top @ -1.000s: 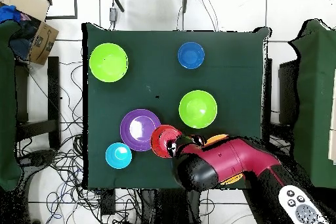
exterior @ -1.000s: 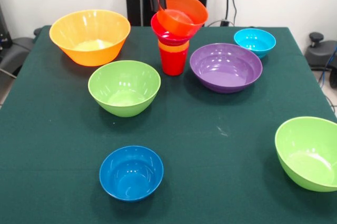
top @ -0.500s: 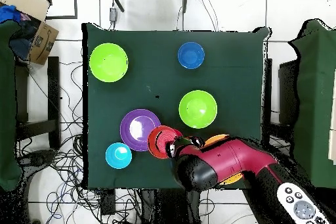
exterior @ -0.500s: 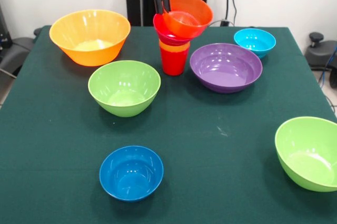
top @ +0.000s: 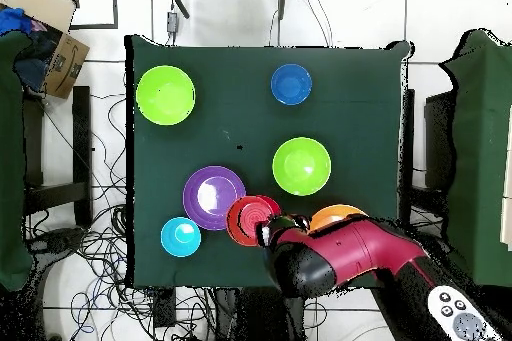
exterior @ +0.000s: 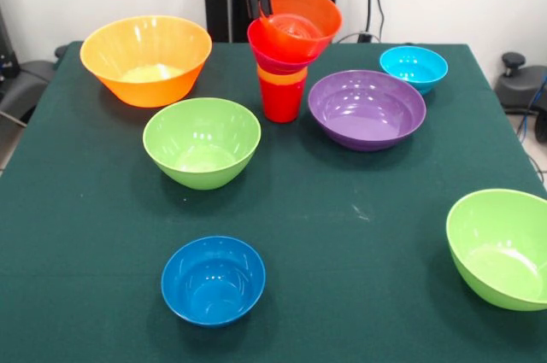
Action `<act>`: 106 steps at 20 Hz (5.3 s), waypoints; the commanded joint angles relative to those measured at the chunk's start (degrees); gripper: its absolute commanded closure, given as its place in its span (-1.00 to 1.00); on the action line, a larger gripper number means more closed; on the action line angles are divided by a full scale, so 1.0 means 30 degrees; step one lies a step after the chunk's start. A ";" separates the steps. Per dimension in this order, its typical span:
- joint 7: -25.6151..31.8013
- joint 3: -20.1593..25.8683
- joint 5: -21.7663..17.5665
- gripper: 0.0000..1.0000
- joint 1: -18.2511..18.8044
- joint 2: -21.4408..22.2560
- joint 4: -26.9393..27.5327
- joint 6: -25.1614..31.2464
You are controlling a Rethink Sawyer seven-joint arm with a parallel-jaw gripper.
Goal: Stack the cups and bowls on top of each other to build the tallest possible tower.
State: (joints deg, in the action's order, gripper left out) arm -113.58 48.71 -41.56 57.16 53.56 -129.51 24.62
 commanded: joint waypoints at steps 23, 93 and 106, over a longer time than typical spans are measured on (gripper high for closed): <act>0.1357 -0.0488 -0.3470 1.00 0.0111 -0.2366 -0.0526 -0.1226; 0.1228 -0.1142 -0.4876 1.00 -0.0976 -0.1250 0.0974 -0.1085; 0.1562 -0.0212 -0.3997 1.00 -0.0548 -0.1018 0.0911 -0.1346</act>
State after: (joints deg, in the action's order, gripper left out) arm -113.58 47.05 -50.29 56.96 51.38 -128.94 21.50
